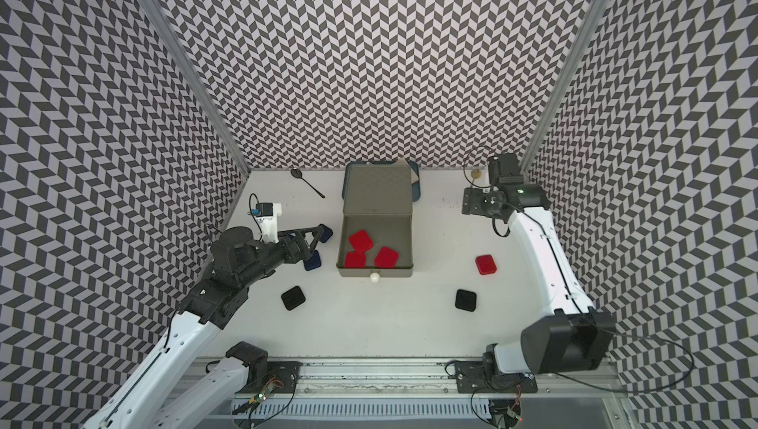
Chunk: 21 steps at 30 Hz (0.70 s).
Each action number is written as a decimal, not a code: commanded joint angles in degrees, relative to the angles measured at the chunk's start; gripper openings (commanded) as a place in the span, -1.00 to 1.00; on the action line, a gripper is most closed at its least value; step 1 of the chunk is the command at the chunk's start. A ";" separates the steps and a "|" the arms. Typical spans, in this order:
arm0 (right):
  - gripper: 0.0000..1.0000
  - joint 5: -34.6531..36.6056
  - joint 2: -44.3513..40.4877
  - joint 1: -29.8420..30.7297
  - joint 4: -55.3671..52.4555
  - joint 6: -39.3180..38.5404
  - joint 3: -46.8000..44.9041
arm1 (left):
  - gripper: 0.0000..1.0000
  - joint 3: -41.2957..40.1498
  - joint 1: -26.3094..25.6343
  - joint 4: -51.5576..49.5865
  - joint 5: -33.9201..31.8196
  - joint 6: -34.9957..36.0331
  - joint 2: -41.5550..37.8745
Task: Place the brooch boxes into the drawer by color
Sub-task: Place the brooch box in the drawer, then pick up the brooch box from the center of the board.
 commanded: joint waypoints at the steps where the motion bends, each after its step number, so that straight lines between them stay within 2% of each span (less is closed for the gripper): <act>1: 0.76 1.46 4.13 -1.83 2.84 1.57 -2.07 | 0.87 2.37 0.34 2.02 5.13 2.40 0.74; 4: 0.75 -3.77 10.06 -5.58 0.70 0.65 -1.85 | 0.87 2.93 0.34 2.00 5.93 4.03 1.68; 6: 0.75 -5.04 11.53 -5.85 1.51 0.45 -3.23 | 0.87 3.31 0.34 1.86 6.68 4.96 2.36; 13: 0.76 -3.46 17.74 -7.88 2.56 0.02 -8.53 | 0.88 2.20 0.34 2.55 6.69 7.07 2.10; 21: 0.76 -1.46 19.03 -8.48 4.41 0.81 -13.75 | 0.89 1.57 0.43 3.30 6.68 8.12 2.06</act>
